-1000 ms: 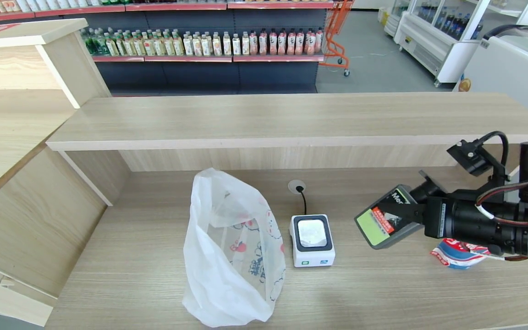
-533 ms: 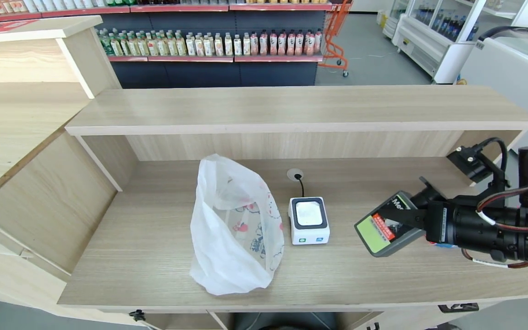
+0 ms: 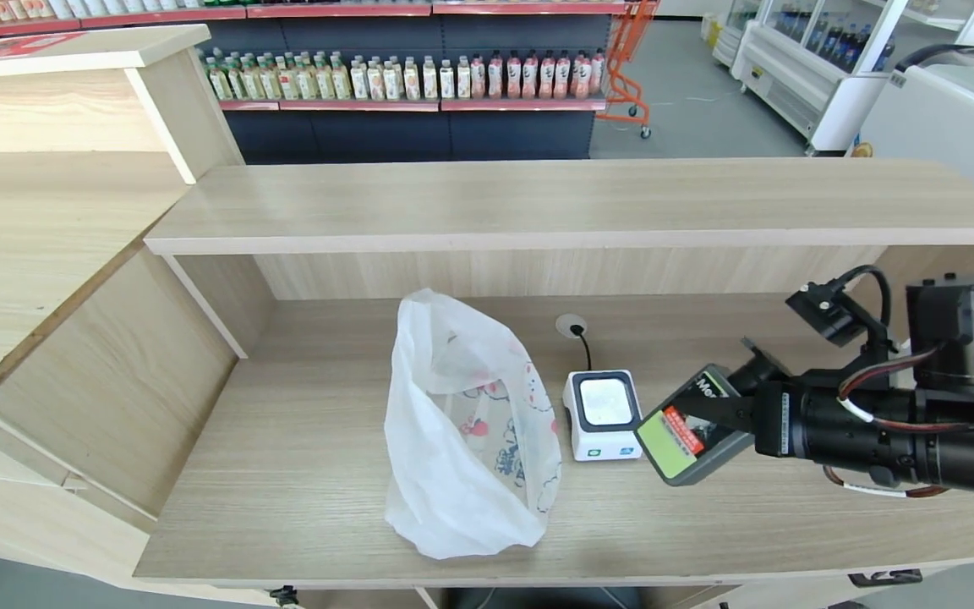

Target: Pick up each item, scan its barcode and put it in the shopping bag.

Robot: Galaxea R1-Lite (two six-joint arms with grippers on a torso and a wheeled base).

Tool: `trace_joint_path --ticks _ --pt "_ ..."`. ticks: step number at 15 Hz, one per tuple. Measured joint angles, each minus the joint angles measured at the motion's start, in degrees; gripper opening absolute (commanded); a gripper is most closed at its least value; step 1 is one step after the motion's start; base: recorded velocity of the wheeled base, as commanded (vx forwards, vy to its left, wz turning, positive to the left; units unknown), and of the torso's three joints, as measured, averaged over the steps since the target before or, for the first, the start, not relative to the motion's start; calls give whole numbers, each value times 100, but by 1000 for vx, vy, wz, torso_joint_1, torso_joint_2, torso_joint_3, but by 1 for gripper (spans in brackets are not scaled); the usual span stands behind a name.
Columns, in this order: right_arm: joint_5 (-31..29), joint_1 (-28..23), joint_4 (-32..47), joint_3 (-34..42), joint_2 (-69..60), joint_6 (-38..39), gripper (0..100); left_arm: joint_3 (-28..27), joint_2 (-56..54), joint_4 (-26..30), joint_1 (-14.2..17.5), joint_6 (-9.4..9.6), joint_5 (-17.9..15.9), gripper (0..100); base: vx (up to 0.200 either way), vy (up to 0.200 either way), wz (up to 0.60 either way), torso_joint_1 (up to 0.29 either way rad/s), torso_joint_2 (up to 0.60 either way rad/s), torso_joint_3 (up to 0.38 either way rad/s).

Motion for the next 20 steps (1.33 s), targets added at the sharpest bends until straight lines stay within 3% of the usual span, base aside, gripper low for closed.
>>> trace_joint_path --ticks 4,8,14,19,20 --pt "-397 306 -150 -568 907 -367 0 0 0 0 -5 0 2 100 0 0 0 0 0 0" --pt "-512 541 -1064 -822 1969 -619 0 0 0 0 -5 0 0 100 0 0 0 0 0 0" --pt "-495 850 -2033 -1180 3377 -1749 0 0 0 0 -5 -2 2 100 0 0 0 0 0 0" --pt "-495 1141 -2209 -1941 4119 -2603 0 0 0 0 0 0 2 100 0 0 0 0 0 0" --pt "-495 1156 -2214 -2026 4212 -2834 100 0 0 0 0 0 2 100 0 0 0 0 0 0"
